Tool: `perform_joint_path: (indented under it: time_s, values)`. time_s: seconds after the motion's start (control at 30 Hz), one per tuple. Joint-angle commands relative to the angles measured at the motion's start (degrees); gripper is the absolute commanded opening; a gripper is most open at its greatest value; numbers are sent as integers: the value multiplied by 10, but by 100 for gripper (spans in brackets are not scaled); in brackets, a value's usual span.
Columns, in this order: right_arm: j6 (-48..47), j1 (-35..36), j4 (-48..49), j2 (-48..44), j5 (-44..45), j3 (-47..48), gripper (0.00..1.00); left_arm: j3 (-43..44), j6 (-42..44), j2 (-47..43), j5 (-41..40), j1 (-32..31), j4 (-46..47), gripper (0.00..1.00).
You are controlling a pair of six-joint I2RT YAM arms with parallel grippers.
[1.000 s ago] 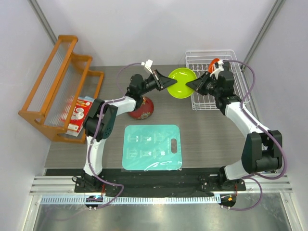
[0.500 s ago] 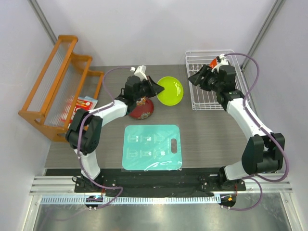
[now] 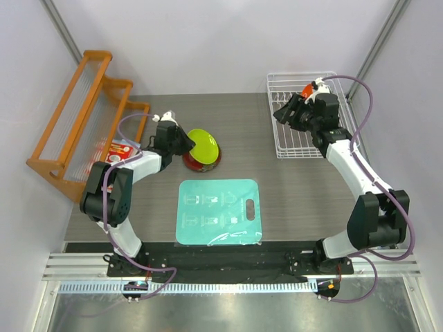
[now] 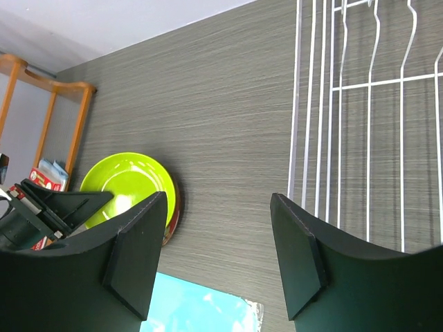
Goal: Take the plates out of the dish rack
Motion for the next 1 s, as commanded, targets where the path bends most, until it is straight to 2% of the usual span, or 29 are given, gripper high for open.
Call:
perform_joint_path:
  time_s: [0.0, 0.13, 0.27, 0.33, 0.43, 0.47, 0.5, 0.53, 0.6, 0.63, 0.73, 0.77, 0.93, 0.97]
  values:
    - [-12, -1, 12, 3, 0, 18, 67, -4, 2, 2, 4, 13, 33, 0]
    - [-20, -3, 5, 8, 5, 24, 67, -10, -3, 13, 7, 14, 39, 2]
    - [-35, -7, -17, 17, 29, 51, 67, -17, -4, 24, 14, 14, 42, 31]
    - [-49, -10, -36, 24, 57, 71, 68, -19, -4, 30, 14, 14, 39, 50]
    - [-75, -14, -62, 34, 113, 102, 68, -21, 0, 32, 12, 14, 38, 57]
    - [-82, -14, -70, 44, 130, 110, 68, -20, 2, 32, 11, 14, 32, 67]
    - [-88, -14, -83, 48, 138, 119, 68, -19, 3, 32, 11, 14, 30, 65]
    - [-101, -16, -87, 54, 188, 134, 68, -17, 6, 31, 11, 14, 28, 62]
    - [-112, -21, -104, 74, 220, 151, 69, -12, 13, 30, 8, 14, 13, 75]
    - [-121, -28, -107, 80, 234, 164, 69, -8, 17, 28, 5, 14, 6, 84]
    - [-130, -42, -110, 106, 280, 185, 72, -1, 27, 19, -10, 14, -15, 91]
    - [-139, -49, -111, 115, 303, 192, 72, 2, 29, 9, -13, 14, -27, 99]
    - [-166, -58, -111, 193, 330, 255, 72, 3, 50, -43, -18, 6, -48, 99]
    - [-172, -78, -111, 206, 327, 267, 71, 4, 53, -55, -13, 2, -47, 99]
